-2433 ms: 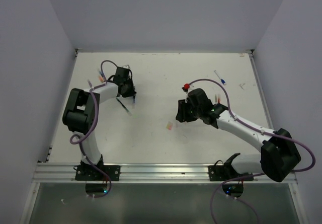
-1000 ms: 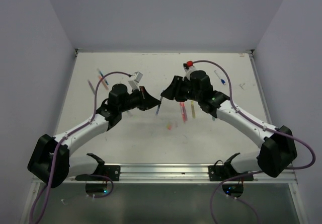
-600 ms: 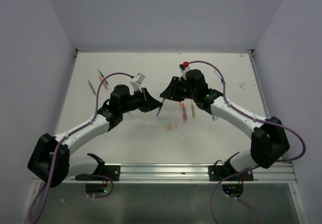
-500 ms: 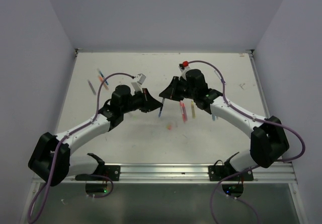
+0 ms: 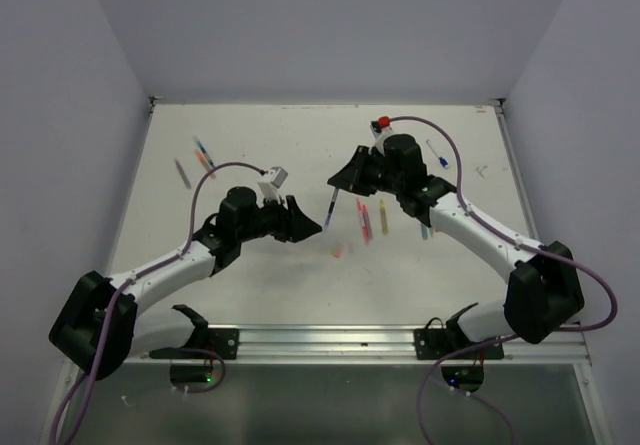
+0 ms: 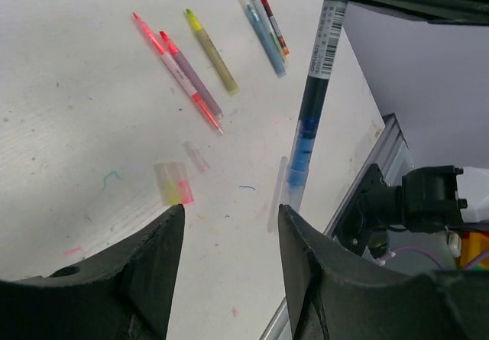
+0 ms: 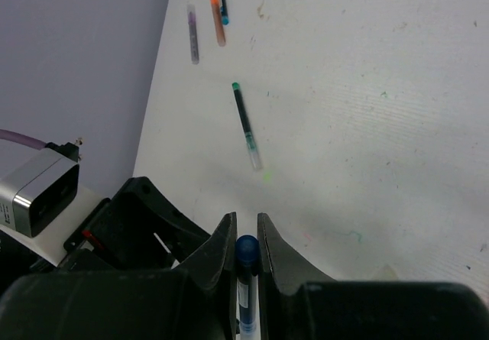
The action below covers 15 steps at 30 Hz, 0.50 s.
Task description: Open the pen caps
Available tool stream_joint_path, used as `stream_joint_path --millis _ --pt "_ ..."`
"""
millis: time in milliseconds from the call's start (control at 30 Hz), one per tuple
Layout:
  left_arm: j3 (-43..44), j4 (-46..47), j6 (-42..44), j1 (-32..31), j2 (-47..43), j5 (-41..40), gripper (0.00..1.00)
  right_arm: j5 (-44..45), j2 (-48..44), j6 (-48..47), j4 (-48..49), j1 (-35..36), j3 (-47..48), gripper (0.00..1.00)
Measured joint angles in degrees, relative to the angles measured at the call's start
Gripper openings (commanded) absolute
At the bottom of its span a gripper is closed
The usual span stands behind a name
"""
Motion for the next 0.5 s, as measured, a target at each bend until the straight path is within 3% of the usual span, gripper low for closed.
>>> stream_joint_path --millis 500 --pt "-2.1 9.1 2.8 -1.0 0.4 10.1 0.48 -4.2 -1.1 -0.5 0.6 -0.1 -2.2 0.0"
